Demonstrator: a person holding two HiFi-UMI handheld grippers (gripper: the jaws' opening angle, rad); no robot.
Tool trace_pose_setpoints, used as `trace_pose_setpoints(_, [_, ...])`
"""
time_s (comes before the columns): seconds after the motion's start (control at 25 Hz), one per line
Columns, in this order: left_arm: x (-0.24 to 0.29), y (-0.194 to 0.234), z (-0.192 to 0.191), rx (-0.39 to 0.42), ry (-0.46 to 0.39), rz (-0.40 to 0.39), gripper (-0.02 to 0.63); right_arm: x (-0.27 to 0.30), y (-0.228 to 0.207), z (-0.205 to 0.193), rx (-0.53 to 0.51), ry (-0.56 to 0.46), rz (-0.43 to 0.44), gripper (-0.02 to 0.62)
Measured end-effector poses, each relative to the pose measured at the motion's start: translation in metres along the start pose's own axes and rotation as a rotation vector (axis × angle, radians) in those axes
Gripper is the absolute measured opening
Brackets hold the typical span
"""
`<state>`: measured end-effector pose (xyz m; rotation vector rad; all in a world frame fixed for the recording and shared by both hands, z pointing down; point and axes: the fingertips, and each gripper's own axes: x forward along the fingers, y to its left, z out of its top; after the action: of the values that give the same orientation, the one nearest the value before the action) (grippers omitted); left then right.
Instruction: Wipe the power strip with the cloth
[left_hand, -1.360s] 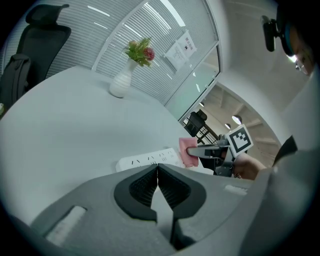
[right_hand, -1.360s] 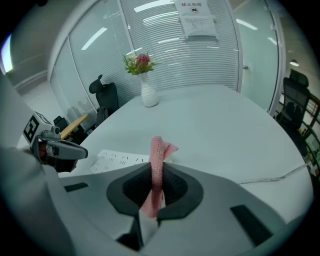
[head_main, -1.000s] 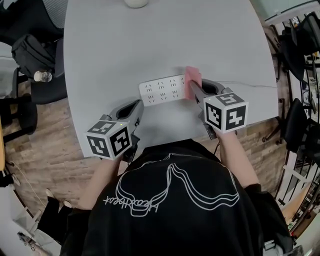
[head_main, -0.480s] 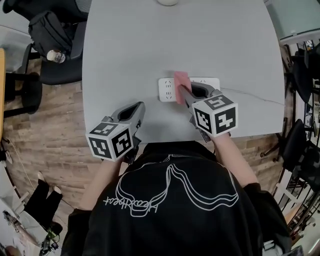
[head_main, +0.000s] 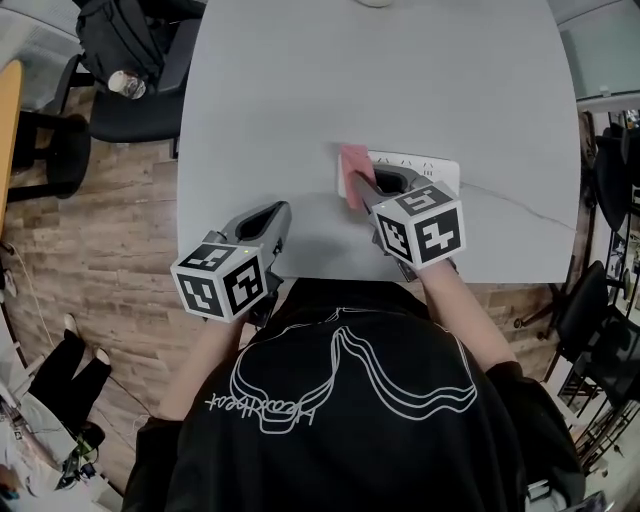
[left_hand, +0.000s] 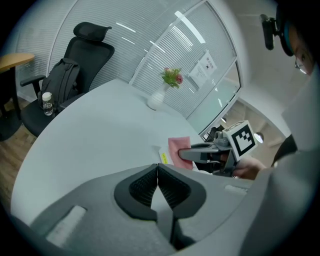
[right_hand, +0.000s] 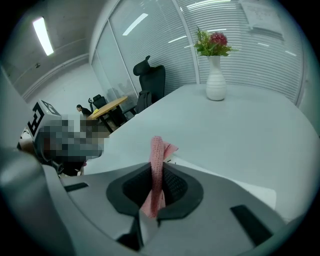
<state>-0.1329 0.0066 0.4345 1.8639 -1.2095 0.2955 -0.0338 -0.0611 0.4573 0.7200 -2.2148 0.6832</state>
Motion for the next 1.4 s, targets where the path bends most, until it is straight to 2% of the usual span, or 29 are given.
trace_pose_setpoints(0.52, [-0.005,0.018,-0.008,-0.034,0.0,0.019,0.014,0.018,0.003,-0.005,-0.012,0.04,-0.002,0.04])
trace_pose_setpoints(1.4, [0.018,0.002,-0.007,0.007,0.049,-0.03,0.014,0.0,-0.022,-0.017,0.057,0.022,-0.048,0.04])
